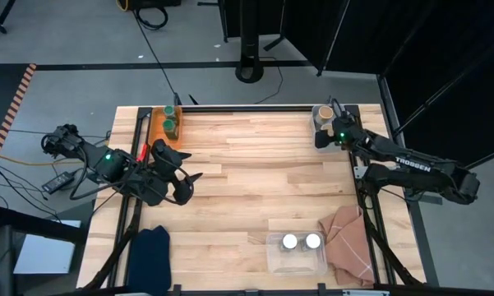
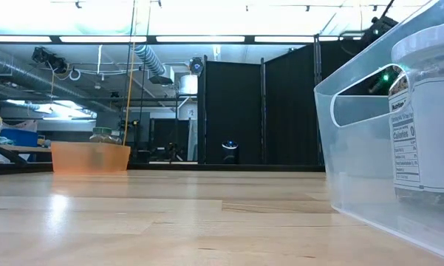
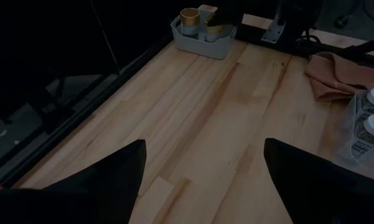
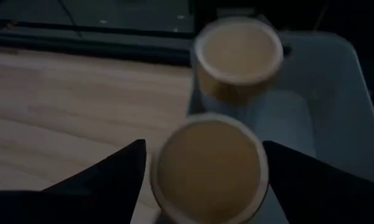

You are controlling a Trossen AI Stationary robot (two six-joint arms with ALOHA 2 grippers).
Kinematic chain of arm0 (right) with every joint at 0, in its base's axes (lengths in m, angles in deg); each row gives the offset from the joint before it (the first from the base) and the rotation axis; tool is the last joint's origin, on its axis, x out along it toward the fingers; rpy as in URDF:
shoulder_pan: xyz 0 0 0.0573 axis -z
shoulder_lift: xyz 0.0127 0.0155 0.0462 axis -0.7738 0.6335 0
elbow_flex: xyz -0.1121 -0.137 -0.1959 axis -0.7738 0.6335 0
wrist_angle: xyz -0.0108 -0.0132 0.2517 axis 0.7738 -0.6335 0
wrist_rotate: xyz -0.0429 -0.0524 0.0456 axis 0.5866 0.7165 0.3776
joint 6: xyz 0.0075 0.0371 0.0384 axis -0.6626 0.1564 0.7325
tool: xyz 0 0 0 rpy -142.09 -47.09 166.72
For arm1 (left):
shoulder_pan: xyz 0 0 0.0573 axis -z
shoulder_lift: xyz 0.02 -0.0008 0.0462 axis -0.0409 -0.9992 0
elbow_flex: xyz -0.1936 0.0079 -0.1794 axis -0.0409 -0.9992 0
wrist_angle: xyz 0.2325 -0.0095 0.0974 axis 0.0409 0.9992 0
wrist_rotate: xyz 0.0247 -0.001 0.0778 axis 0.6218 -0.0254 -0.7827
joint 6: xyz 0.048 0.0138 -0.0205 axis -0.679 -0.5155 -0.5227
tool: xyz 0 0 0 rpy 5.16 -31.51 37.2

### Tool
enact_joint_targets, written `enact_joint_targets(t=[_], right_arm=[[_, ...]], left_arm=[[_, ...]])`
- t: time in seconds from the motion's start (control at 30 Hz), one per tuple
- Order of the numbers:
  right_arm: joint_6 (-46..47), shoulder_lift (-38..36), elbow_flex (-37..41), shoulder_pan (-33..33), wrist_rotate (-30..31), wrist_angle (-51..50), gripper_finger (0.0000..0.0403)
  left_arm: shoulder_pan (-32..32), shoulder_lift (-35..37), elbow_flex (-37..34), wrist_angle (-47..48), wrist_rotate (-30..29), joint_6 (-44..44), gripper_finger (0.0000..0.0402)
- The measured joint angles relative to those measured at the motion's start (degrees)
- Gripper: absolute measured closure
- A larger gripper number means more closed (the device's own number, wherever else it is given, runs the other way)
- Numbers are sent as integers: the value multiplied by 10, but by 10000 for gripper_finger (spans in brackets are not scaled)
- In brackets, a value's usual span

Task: Sort spices by type
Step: Put the gold seasoning bottle into the gray bin, then return to Home Position

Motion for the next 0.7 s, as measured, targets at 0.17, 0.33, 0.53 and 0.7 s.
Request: enact_joint_targets(t=[0.17,0.33,0.53,0.7], right_arm=[[-24,-2,-42,0,-4,-19,71],[-77,-10,-109,0,-2,-50,73],[-172,-47,-227,0,-82,-74,82],[-161,-91,-324,-10,-214,-84,88]], left_arm=[[0,0,0,0,0,0,69],[0,0,0,2,0,-1,69],[0,0,0,5,8,-18,69],[0,0,0,4,14,-17,69]])
